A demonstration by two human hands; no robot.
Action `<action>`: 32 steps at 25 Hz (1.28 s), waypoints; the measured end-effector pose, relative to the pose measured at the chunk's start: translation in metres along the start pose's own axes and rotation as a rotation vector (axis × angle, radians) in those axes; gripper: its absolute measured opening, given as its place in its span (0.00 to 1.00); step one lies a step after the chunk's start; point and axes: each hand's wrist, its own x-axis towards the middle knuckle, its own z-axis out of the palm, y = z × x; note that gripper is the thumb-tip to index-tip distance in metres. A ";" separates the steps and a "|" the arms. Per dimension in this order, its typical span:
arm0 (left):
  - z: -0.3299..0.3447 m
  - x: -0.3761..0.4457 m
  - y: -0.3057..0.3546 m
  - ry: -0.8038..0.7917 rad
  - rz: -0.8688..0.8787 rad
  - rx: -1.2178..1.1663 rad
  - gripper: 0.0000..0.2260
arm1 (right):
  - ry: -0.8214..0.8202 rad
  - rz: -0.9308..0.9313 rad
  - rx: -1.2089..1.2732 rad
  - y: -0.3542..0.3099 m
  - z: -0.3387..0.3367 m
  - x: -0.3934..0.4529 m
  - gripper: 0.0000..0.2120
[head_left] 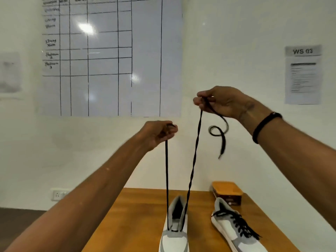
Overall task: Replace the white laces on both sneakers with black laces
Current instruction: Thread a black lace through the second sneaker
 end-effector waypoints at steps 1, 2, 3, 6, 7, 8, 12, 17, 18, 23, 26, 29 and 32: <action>-0.002 0.002 0.004 0.033 0.020 -0.020 0.11 | 0.019 -0.026 -0.038 0.009 0.000 0.001 0.05; -0.006 0.005 0.004 0.066 0.046 -0.006 0.09 | 0.026 -0.032 -0.097 0.026 -0.001 0.002 0.06; -0.015 0.012 -0.001 0.112 0.083 0.053 0.06 | 0.027 -0.017 -0.142 0.048 -0.004 0.004 0.06; -0.056 0.021 -0.038 0.241 0.171 0.581 0.29 | 0.068 0.103 -0.370 0.129 -0.026 0.010 0.01; -0.072 0.022 -0.060 0.235 0.145 0.828 0.39 | 0.078 0.136 -0.654 0.158 -0.033 0.010 0.05; -0.083 0.018 -0.082 0.173 0.098 1.067 0.43 | 0.040 0.182 -1.016 0.190 -0.038 0.008 0.10; -0.110 0.003 -0.203 -0.349 -0.225 1.538 0.21 | -0.199 0.017 -1.598 0.295 -0.018 -0.022 0.14; -0.126 -0.024 -0.314 -0.473 0.063 1.199 0.13 | -0.489 -0.129 -1.298 0.372 0.021 -0.050 0.34; -0.127 -0.026 -0.320 -0.449 0.138 1.145 0.12 | -0.491 -0.120 -1.314 0.384 0.022 -0.051 0.35; -0.138 -0.026 -0.332 -0.211 0.181 0.884 0.09 | -0.427 -0.068 -1.280 0.412 0.020 -0.048 0.29; -0.172 -0.023 -0.328 0.115 0.031 0.717 0.08 | -0.400 -0.076 -1.265 0.417 0.017 -0.048 0.28; -0.194 -0.018 -0.313 0.114 -0.032 0.846 0.10 | -0.368 -0.110 -1.194 0.420 0.020 -0.054 0.28; -0.184 -0.018 -0.294 -0.067 -0.088 0.859 0.11 | -0.131 -0.276 -1.036 0.432 0.014 -0.076 0.31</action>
